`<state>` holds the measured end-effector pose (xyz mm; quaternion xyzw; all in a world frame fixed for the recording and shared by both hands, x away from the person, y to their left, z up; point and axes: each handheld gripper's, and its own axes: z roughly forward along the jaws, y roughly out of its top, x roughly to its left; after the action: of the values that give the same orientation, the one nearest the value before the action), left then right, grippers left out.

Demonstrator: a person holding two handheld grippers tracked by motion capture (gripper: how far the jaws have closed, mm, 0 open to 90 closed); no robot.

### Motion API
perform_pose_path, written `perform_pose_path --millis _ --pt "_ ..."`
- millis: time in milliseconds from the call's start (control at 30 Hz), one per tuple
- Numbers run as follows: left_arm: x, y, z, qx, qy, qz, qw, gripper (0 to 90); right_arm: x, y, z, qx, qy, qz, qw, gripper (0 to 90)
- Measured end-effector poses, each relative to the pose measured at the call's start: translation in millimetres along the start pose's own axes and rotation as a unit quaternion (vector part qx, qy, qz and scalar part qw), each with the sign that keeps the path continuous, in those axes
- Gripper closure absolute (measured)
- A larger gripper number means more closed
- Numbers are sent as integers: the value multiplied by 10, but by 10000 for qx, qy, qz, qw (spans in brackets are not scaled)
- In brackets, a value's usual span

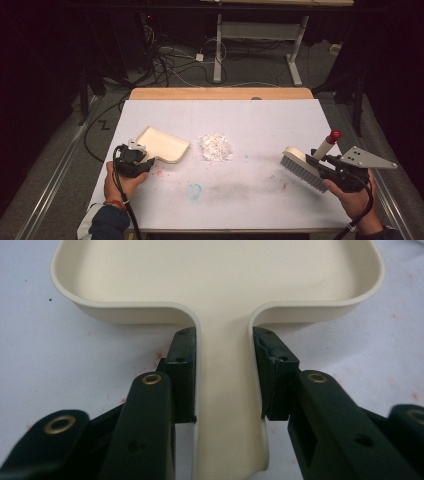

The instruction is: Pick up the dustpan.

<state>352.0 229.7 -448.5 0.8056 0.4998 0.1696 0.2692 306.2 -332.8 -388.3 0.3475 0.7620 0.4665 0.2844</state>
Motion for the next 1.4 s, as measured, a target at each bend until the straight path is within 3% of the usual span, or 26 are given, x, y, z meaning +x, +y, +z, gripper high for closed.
perform_pose_path --millis 67,100,167,300,633,767,1100,1400 --pt "-29 -2 -27 31 -34 88 10000 636 -3 -3 0 2 -2 6 10000 712" --pt "-93 -14 -87 128 -70 273 9995 636 -8 -6 1 -10 -5 -23 10000 712" --pt "-144 -32 -127 205 -58 415 9989 636 2 -10 -1 19 3 21 10000 712" --pt "-217 -81 -184 343 -243 706 9966 636 -7 -14 1 28 -4 12 10000 712" --pt "-422 -120 -213 510 -670 1152 9898 636 0 -19 21 71 6 8 10000 712" --pt "-442 -104 -188 540 -769 1220 9881 635 3 -18 37 90 3 15 10000 712" --pt "-431 -64 -131 532 -969 1215 9864 635 -26 -11 81 111 -38 72 9999 712" --pt "-440 -64 -105 524 -962 1285 9856 634 -13 -8 84 120 -59 50 9999 712"
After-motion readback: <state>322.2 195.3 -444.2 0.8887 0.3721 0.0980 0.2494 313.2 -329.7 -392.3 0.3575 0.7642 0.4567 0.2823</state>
